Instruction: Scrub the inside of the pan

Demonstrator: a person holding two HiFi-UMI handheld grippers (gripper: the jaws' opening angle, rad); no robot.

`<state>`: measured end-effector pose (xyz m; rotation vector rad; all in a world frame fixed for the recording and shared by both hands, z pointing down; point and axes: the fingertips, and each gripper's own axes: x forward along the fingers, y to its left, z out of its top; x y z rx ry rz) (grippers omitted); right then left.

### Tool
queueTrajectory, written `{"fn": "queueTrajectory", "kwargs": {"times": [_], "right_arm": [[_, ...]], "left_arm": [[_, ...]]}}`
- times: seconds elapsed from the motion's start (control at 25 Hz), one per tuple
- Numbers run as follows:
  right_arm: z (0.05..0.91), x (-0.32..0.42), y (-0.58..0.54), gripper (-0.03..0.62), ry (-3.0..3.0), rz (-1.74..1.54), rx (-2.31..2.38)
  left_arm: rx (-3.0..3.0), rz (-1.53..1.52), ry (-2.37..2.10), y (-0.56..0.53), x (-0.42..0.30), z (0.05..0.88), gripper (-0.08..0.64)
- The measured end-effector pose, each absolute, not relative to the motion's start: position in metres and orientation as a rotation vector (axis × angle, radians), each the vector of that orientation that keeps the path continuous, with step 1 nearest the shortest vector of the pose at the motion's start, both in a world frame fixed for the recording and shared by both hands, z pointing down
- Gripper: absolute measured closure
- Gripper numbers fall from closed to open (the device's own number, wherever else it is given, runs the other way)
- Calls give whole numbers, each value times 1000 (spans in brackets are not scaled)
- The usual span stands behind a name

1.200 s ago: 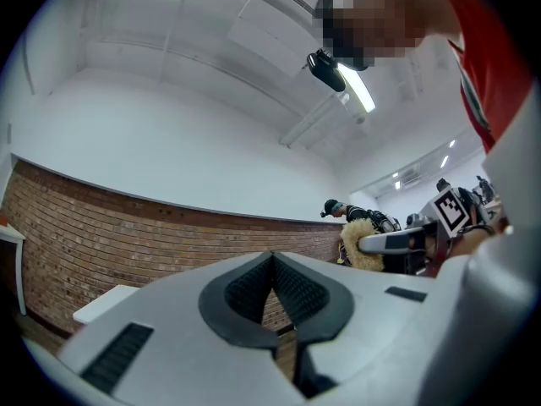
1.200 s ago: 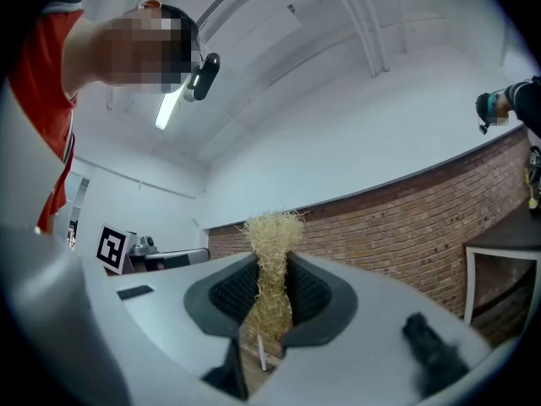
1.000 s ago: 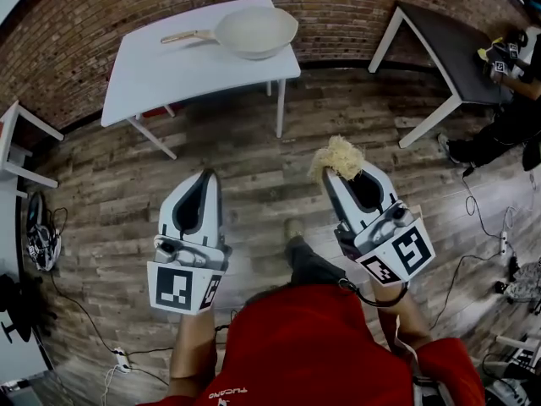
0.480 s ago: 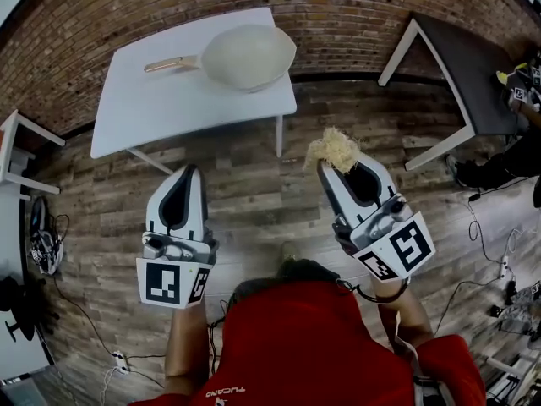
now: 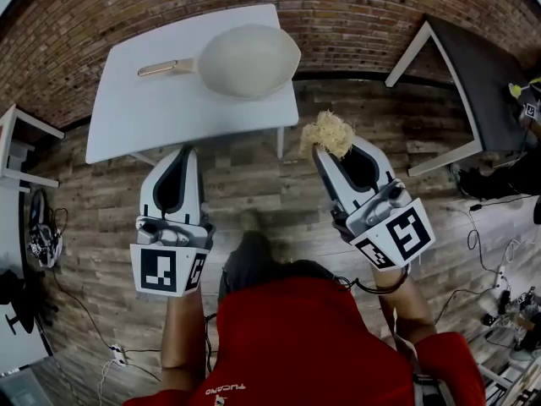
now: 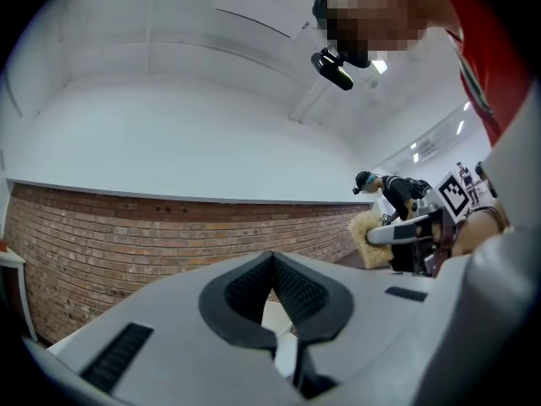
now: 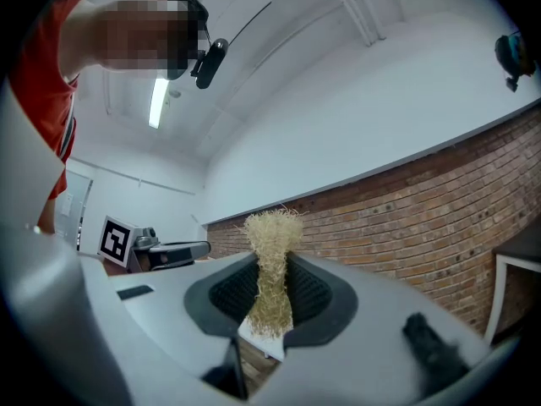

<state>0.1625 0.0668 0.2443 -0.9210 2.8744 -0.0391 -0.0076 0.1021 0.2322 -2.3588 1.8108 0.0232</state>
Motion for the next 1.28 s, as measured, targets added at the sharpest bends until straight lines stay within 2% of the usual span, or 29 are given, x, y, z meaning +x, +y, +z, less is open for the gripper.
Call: {"fn": "queueTrajectory", "kwargs": {"times": [0.76, 1.28], "right_arm": [[250, 53, -108, 505, 2894, -22, -1044], [270, -22, -203, 505, 2986, -25, -1221]], "left_arm": [[-2407, 58, 1741, -89, -109, 245, 548], [-2509, 47, 1621, -191, -153, 269, 548]]}}
